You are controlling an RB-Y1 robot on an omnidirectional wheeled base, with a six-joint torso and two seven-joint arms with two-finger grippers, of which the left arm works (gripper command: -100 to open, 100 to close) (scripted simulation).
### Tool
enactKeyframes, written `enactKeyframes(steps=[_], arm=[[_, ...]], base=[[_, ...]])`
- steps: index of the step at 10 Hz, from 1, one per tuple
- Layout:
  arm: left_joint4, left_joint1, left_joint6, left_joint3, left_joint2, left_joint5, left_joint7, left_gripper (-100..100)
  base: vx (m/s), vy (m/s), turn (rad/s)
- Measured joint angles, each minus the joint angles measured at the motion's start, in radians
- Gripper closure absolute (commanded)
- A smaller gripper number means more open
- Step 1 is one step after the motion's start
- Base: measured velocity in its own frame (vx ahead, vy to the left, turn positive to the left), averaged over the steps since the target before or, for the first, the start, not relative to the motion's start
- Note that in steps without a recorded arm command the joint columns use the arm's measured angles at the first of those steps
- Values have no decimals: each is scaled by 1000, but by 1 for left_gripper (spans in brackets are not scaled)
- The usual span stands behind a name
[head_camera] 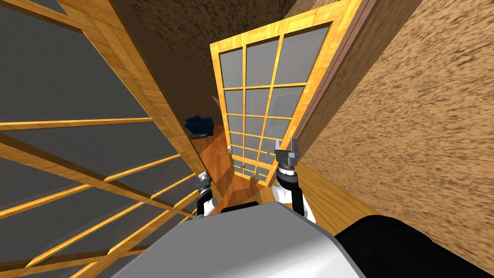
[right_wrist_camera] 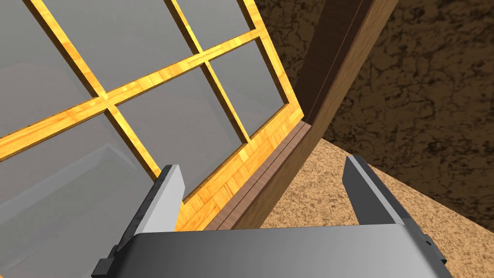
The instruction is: Push the door open
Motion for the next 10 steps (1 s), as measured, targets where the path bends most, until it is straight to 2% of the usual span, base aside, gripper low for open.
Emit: enactKeyframes(steps=[2, 3, 4, 5, 6, 7, 8, 9, 10], arm=[[-6, 1, -2, 32, 0, 11, -15, 100], [-75, 39, 24, 52, -8, 19, -38, 100], [-19, 4, 8, 62, 5, 23, -27, 100], [-28, 6, 2, 78, 3, 28, -32, 100], [-75, 31, 16, 98, -7, 35, -54, 100], [-48, 14, 9, 108, 1, 39, -50, 100], [-18, -4, -8, 111, 6, 39, -41, 100], [-55, 19, -1, 123, -2, 43, -53, 100], [-44, 14, -6, 129, 0, 44, -52, 100]], base=[[74, 40, -164], [60, 41, -35], [49, 29, -95], [68, 42, -147], [53, 40, -47], [27, 23, 1], [40, 32, -112], [39, 29, -52], [37, 19, -100]])
